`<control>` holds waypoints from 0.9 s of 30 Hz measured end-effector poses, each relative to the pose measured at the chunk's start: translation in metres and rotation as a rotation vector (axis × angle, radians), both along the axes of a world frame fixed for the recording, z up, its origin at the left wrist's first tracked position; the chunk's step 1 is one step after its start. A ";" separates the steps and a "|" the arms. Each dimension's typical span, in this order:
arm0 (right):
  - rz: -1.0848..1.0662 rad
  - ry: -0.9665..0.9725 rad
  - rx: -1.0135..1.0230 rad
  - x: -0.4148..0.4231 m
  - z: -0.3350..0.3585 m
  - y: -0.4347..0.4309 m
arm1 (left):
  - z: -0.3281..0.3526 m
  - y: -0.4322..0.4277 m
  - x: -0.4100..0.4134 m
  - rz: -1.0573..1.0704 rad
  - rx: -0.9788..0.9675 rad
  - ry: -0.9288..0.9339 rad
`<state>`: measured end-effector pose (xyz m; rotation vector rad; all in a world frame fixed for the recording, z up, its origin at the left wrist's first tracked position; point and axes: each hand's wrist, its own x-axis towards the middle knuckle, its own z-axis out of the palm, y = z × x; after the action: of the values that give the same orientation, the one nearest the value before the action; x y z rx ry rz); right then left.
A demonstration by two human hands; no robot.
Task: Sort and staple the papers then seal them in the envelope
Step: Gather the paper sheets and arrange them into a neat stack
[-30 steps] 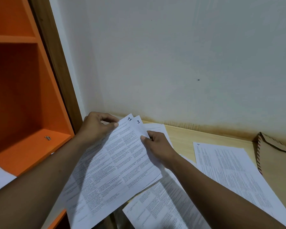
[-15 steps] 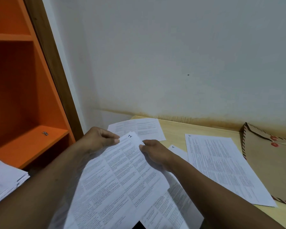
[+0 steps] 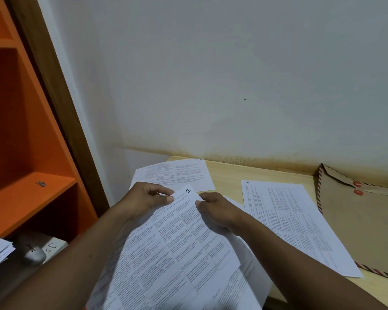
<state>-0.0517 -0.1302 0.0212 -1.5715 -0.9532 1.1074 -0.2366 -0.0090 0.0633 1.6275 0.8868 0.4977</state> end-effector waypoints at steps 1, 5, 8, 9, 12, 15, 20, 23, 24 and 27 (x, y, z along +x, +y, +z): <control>-0.009 0.015 0.014 0.001 0.000 0.000 | -0.001 0.001 0.002 0.006 0.010 -0.002; -0.053 -0.116 0.099 0.007 0.003 -0.001 | -0.010 0.006 0.008 0.040 0.042 -0.017; -0.100 -0.268 0.147 0.010 0.003 0.002 | -0.011 0.006 0.012 0.061 0.045 -0.036; -0.114 -0.332 0.154 0.011 0.003 0.001 | -0.011 0.006 0.014 0.066 0.038 -0.042; -0.130 -0.347 0.187 0.011 0.006 -0.003 | -0.008 0.003 0.019 0.063 0.012 -0.051; -0.107 -0.284 0.211 0.012 0.010 -0.008 | -0.006 -0.001 0.024 0.037 0.001 -0.048; -0.099 -0.316 0.203 0.018 0.015 -0.016 | -0.015 -0.003 0.034 0.103 -0.011 -0.095; -0.103 -0.397 0.206 0.026 0.013 -0.019 | -0.020 -0.008 0.043 0.109 -0.015 -0.108; -0.109 -0.409 0.210 0.028 0.013 -0.021 | -0.022 -0.010 0.046 0.109 -0.006 -0.107; -0.155 -0.420 0.212 0.034 0.012 -0.027 | -0.024 -0.017 0.055 0.116 0.039 -0.110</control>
<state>-0.0179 -0.1568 0.0337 -1.6999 -1.1584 0.5556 -0.1814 -0.0258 0.0395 1.5742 0.8971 0.6818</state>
